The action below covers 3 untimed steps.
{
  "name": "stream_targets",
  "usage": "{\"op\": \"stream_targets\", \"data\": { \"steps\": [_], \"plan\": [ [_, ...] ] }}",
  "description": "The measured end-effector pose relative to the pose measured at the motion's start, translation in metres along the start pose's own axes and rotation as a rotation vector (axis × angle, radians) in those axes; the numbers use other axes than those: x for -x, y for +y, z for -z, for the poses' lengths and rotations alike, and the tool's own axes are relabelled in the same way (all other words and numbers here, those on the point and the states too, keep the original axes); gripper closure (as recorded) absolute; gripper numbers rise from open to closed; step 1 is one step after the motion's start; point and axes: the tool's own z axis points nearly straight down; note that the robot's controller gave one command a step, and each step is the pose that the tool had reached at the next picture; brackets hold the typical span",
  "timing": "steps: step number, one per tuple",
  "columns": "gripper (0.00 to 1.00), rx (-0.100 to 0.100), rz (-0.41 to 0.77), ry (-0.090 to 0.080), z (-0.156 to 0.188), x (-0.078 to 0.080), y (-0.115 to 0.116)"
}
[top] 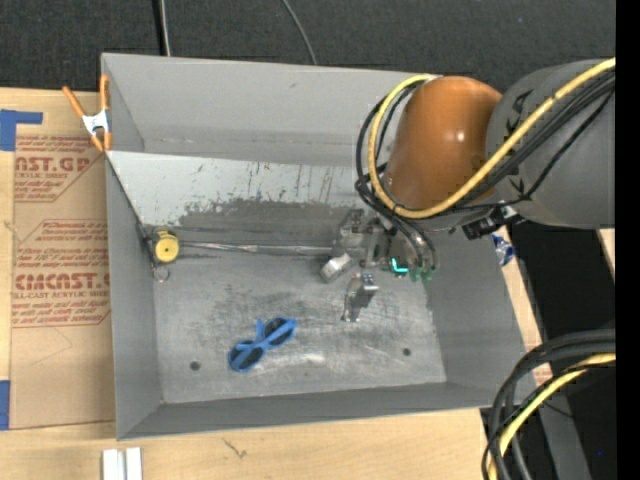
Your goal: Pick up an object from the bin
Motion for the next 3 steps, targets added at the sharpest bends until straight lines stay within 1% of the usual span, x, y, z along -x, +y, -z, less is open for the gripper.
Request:
{"op": "stream_targets", "data": {
  "steps": [1,2,3],
  "plan": [
    [0.00,-0.001,0.240,-0.014,-0.114,-0.012,0.086],
    [0.00,0.000,0.420,-0.010,-0.086,-0.024,0.117],
    [0.00,-0.001,0.446,-0.005,-0.087,-0.042,0.113]
  ]
}}
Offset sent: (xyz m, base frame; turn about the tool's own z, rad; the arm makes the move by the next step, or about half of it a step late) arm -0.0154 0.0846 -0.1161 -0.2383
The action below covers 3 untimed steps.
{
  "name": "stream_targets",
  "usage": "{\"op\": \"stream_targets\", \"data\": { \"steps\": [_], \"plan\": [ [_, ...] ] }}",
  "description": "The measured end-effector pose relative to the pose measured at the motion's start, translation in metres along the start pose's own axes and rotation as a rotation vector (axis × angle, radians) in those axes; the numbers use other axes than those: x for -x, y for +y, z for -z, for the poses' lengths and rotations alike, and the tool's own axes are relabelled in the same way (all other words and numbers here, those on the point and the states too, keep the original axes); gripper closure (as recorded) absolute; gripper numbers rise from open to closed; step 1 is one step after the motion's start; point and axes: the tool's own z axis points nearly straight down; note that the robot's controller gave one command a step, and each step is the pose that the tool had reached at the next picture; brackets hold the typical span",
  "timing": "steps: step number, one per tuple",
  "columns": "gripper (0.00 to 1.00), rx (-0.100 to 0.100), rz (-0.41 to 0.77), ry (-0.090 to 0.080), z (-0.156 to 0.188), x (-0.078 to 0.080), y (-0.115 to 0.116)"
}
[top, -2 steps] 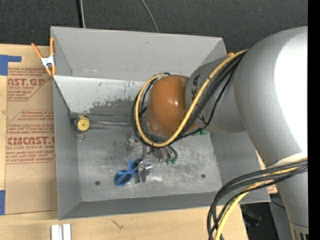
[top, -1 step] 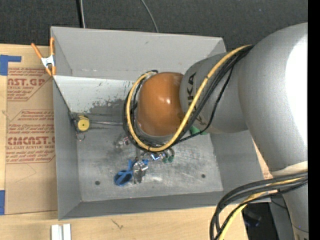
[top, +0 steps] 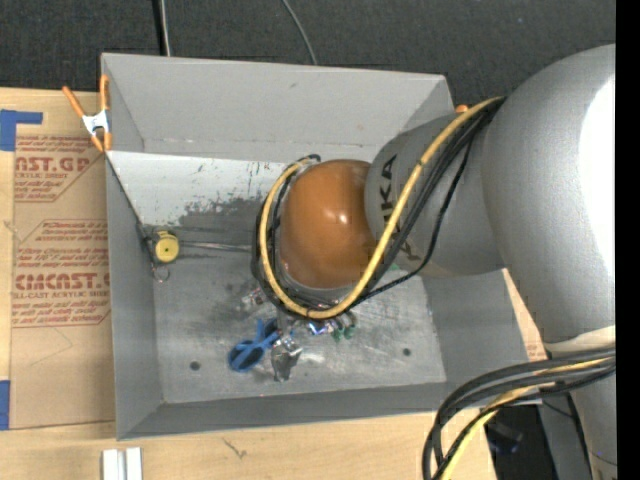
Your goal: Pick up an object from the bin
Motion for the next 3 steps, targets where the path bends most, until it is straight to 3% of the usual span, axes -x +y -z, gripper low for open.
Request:
{"op": "stream_targets", "data": {
  "steps": [1,2,3],
  "plan": [
    [0.00,-0.001,0.039,-0.015,-0.0271,-0.0127,0.0022],
    [0.00,-0.001,0.038,-0.010,-0.0254,-0.0102,0.0025],
    [1.00,-0.001,0.039,-0.009,-0.0232,-0.0096,0.0025]
  ]
}}
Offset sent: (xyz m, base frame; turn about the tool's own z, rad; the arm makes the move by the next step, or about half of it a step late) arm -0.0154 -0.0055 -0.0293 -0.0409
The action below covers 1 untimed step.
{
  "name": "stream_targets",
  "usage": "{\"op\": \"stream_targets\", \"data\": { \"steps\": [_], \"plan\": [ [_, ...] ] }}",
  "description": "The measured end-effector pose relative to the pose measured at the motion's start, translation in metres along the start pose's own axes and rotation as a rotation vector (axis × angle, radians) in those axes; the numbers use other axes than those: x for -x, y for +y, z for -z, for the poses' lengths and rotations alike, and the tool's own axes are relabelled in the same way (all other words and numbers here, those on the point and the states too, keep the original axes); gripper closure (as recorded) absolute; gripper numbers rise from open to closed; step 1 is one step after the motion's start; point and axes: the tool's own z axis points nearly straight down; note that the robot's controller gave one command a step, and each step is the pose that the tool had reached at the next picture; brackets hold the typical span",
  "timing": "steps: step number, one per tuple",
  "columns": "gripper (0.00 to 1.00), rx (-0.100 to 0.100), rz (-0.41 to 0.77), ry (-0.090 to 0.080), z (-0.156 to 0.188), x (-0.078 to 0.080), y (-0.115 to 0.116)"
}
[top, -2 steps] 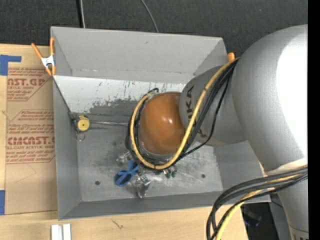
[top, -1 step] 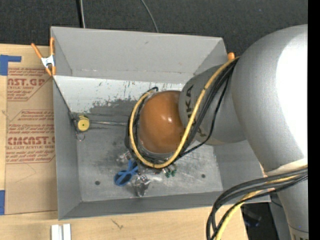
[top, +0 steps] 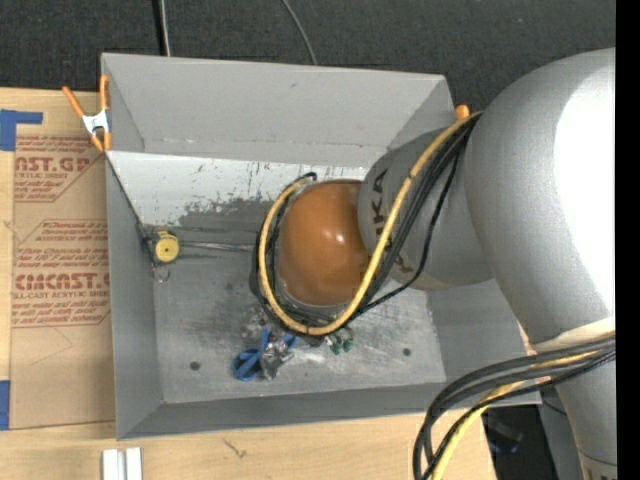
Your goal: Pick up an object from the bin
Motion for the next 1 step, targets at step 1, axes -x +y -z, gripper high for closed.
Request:
{"op": "stream_targets", "data": {
  "steps": [1],
  "plan": [
    [1.00,0.000,-0.001,0.004,0.0036,0.0010,0.0003]
  ]
}}
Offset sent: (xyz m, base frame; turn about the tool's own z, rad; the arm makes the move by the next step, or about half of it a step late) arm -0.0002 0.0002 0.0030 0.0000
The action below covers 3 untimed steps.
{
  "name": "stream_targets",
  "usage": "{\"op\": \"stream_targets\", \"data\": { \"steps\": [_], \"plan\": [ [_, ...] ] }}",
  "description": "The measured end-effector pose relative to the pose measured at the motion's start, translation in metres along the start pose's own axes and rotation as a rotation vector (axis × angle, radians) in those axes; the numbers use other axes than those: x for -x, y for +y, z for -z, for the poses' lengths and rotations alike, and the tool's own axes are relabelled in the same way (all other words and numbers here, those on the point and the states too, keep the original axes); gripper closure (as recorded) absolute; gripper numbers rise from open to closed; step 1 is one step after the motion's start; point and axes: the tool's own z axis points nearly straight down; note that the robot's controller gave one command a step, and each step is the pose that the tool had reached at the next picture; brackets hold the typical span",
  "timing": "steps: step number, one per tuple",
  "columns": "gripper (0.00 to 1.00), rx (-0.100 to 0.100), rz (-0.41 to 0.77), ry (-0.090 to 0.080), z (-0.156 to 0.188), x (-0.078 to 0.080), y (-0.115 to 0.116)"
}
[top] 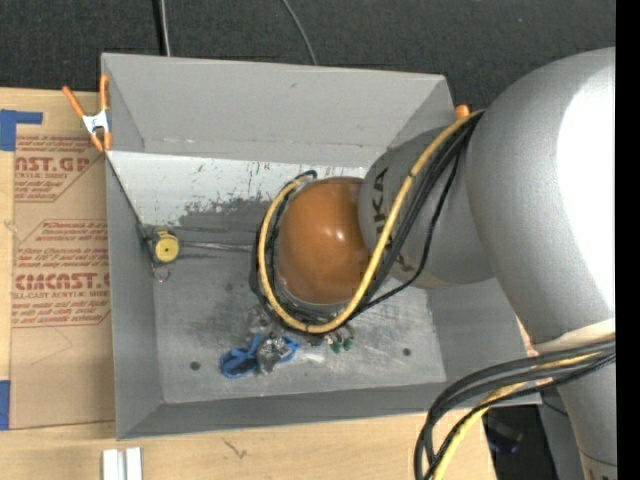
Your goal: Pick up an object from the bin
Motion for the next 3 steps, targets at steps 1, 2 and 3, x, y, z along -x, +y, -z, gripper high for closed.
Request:
{"op": "stream_targets", "data": {
  "steps": [1,2,3],
  "plan": [
    [1.00,-0.001,0.000,-0.001,0.044,0.002,0.000],
    [1.00,-0.001,0.000,0.000,0.064,0.003,0.001],
    [1.00,0.000,0.000,0.003,0.065,0.003,0.002]
  ]
}}
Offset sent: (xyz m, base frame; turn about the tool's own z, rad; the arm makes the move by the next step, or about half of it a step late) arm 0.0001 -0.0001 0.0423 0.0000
